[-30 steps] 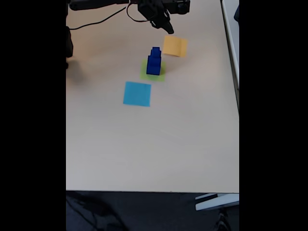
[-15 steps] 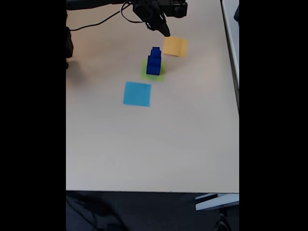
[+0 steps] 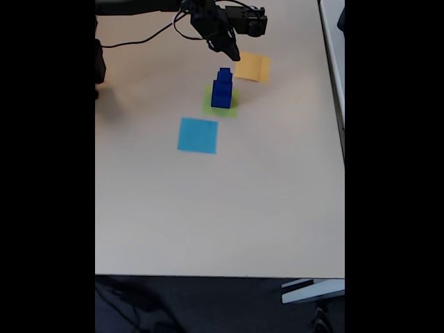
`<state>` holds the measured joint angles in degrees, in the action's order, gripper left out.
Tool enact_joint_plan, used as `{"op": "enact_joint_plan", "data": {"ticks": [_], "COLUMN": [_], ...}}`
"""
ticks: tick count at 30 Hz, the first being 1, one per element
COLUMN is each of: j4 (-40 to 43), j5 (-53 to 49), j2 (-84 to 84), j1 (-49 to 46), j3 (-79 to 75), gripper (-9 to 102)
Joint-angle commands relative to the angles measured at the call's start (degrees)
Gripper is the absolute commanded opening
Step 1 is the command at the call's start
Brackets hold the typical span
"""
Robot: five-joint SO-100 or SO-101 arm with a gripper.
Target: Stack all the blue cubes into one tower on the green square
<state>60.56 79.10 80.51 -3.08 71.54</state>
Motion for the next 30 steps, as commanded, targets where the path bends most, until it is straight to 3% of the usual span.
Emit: {"op": "enact_joint_plan", "data": {"ticks": [1, 30], "j4": [-0.9, -4.0], "j5": [-0.4, -1.1], "j2": [6.5, 9.7], "j1": [-0.4, -3.0], "j3": [-0.1, 7.9], "gripper": [1, 0]}}
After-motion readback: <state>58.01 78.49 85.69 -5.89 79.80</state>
